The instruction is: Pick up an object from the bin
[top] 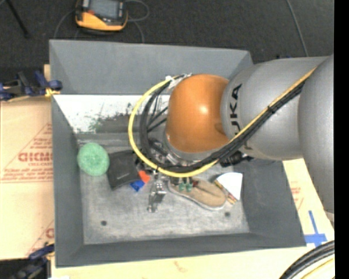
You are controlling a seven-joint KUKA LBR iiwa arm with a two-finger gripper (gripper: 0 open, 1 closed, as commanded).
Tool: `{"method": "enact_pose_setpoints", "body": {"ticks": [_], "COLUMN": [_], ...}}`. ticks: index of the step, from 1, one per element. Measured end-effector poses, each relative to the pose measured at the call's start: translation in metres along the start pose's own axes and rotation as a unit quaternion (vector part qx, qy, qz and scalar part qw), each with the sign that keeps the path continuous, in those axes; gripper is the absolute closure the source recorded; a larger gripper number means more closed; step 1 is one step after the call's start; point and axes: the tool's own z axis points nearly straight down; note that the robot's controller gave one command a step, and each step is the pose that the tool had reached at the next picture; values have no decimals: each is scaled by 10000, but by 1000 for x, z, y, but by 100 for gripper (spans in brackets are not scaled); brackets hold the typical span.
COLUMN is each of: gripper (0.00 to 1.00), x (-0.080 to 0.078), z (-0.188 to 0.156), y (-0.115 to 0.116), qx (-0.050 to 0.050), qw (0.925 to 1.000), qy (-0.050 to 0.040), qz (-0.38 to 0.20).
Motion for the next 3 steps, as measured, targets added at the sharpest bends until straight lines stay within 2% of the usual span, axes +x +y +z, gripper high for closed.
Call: {"method": "enact_pose_setpoints", "body": {"ticks": [1,2,3], "gripper": [0,0,0], "x": [-69,-86,-92], "z": [80,98,97], "y": [30,36,13], "qx": [3,-1,-17], "qw": [9992,9981,10000], "qy": [-14,-6,10], "qz": [-405,-616,-26]}}
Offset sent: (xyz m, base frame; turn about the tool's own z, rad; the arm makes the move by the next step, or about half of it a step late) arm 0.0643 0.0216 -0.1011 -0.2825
